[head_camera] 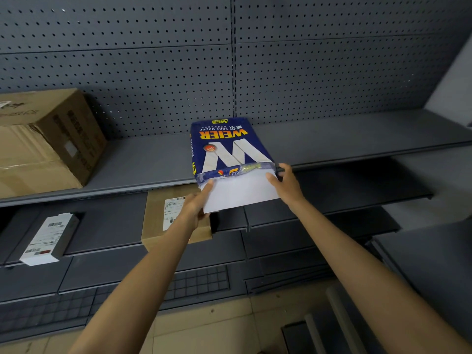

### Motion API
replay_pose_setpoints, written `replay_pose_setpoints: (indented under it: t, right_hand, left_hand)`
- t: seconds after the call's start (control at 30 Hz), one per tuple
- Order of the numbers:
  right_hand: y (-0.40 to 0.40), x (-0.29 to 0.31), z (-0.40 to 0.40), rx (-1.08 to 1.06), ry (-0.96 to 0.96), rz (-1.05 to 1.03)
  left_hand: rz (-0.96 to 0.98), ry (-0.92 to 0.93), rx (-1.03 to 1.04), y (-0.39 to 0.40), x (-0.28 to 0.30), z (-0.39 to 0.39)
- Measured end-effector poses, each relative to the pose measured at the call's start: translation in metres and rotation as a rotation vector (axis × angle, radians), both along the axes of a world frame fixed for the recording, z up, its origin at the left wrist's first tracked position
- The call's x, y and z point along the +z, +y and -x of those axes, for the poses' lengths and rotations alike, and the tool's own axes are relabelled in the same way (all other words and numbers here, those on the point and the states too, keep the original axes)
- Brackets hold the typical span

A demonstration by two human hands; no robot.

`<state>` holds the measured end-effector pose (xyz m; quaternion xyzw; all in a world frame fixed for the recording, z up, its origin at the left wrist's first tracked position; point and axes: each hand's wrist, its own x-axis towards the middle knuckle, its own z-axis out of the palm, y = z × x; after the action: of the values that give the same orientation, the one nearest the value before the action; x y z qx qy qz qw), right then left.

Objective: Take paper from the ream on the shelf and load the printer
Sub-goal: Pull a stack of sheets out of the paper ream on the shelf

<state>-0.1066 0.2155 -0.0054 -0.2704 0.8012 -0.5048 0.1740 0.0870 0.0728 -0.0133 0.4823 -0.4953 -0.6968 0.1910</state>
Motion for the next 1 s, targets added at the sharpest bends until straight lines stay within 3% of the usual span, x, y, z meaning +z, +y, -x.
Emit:
replay_pose_setpoints:
  t: [0.17, 0.5, 1.0]
  right_hand:
    - [-0.012, 0.0, 0.005, 0.036, -0.148, -0.141]
    - [0.002, -0.007, -0.014, -0.018, 0.003, -0.168]
    - [0.054, -0.022, -0.072, -0.095, 0.088, -0.169]
  left_hand:
    - [0.119, -0.151, -0.027, 0.003, 0.002, 0.013]
    - [0.418, -0.239, -0.081, 0.011, -0.013, -0.001]
    - [0.525, -0.32, -0.133, 0.049, -0.033, -0.049]
